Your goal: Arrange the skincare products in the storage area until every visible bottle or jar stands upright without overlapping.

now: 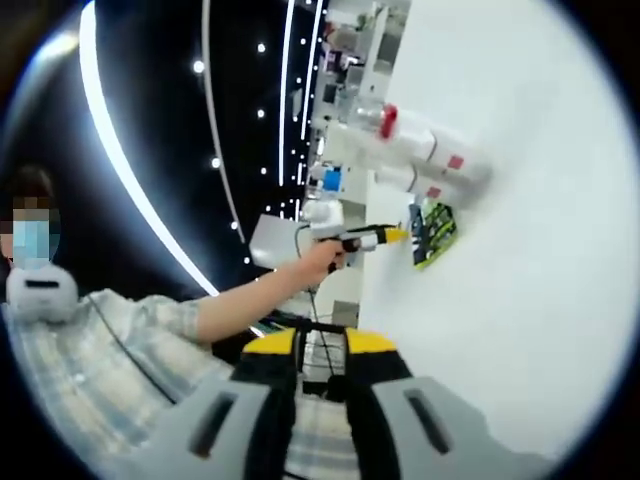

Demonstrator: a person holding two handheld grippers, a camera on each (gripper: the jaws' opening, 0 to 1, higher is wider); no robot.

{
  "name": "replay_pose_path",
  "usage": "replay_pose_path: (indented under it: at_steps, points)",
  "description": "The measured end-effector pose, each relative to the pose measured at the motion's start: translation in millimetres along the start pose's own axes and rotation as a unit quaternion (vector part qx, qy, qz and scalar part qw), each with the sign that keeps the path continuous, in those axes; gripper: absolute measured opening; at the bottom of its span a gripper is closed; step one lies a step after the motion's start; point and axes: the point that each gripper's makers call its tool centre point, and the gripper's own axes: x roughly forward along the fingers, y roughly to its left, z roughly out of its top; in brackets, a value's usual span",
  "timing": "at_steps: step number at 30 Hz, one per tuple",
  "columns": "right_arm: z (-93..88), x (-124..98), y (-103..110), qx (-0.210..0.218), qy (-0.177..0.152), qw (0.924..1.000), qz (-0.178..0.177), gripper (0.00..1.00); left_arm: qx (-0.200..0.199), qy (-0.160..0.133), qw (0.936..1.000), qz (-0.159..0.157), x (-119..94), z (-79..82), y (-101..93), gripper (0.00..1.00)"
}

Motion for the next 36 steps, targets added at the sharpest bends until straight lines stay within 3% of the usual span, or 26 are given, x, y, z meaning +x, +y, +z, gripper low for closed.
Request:
replay_pose_path:
  at_steps: [3,8,18,21,25,28,32,36]
  points:
    - [1.5,-4,0,-0.001,-0.006,1.0,0.001,0.16,0.003,0.002,1.0,0.005,-4,-5.2,-3.6,0.41]
    - [2.3,-4,3,-0.003,-0.01,0.9999,0.008,0.16,-0.041,-0.03,0.9987,-0.005,-20,-10.5,-19.1,0.4]
    - [-6.9,1,11,-0.013,0.003,0.9996,0.024,0.16,-0.064,-0.06,0.9961,-0.008,-50,-34.8,-43.0,0.4]
    - [-11.8,5,11,-0.012,0.01,0.9995,0.028,0.16,-0.054,-0.064,0.9963,-0.019,-63,-43.1,-63.2,0.4]
    - [-17.8,10,16,-0.013,0.024,0.999,0.035,0.16,-0.068,-0.095,0.9925,-0.033,-78,-45.5,-88.6,0.4]
    - [-20.4,13,16,-0.014,0.03,0.9988,0.037,0.17,-0.045,-0.1,0.9932,-0.041,-86,-52.8,-112.7,0.4]
    - [-26.3,16,18,-0.015,0.04,0.9984,0.037,0.18,-0.049,-0.11,0.9909,-0.06,-89,-59.3,-135.3,0.4]
    - [-35.4,16,13,-0.014,0.055,0.9981,0.023,0.2,-0.047,-0.126,0.9873,-0.085,-99,-62.9,-170.3,0.4]
